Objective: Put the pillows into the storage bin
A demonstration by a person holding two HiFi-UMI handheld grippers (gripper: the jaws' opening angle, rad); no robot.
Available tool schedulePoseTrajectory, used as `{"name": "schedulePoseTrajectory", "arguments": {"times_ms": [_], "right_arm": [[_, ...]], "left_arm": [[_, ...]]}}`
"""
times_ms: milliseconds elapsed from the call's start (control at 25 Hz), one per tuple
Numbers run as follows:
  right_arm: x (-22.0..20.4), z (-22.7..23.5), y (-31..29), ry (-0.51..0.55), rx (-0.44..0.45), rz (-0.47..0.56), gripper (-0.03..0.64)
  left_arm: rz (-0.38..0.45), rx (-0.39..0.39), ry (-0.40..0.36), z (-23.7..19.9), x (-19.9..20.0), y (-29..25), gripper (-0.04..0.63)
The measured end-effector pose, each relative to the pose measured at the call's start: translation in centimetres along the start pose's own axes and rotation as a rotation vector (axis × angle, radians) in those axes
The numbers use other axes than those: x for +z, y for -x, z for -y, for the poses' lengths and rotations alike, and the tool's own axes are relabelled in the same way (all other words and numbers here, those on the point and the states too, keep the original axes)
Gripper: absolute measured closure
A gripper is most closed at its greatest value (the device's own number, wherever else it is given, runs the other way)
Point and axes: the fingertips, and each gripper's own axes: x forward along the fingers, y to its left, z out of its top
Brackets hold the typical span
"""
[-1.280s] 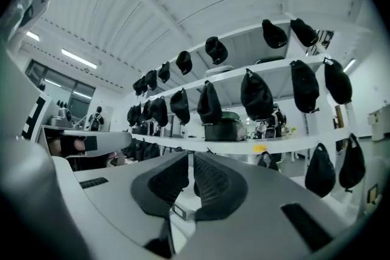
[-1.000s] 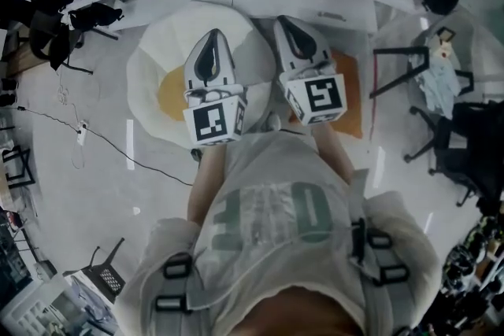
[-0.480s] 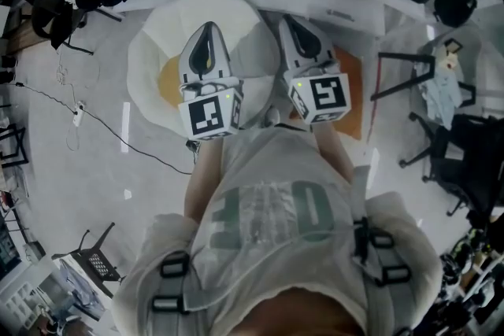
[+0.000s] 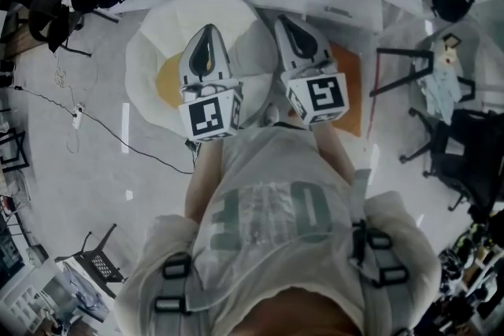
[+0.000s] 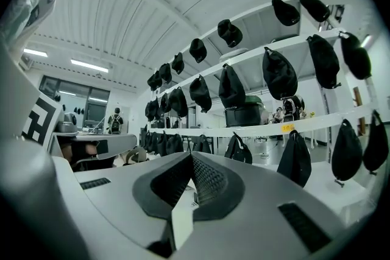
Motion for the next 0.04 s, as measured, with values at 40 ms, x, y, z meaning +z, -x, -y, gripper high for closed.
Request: {"name": "schedulePoseTrajectory", "arguments": {"times_ms": [40], "right_arm": [[0.08, -0.01, 0.10, -0.004, 0.003, -0.001, 0.607]], "left_arm": [[0.001, -0.003, 0.000, 0.19, 0.00, -0.03, 0.588]]}}
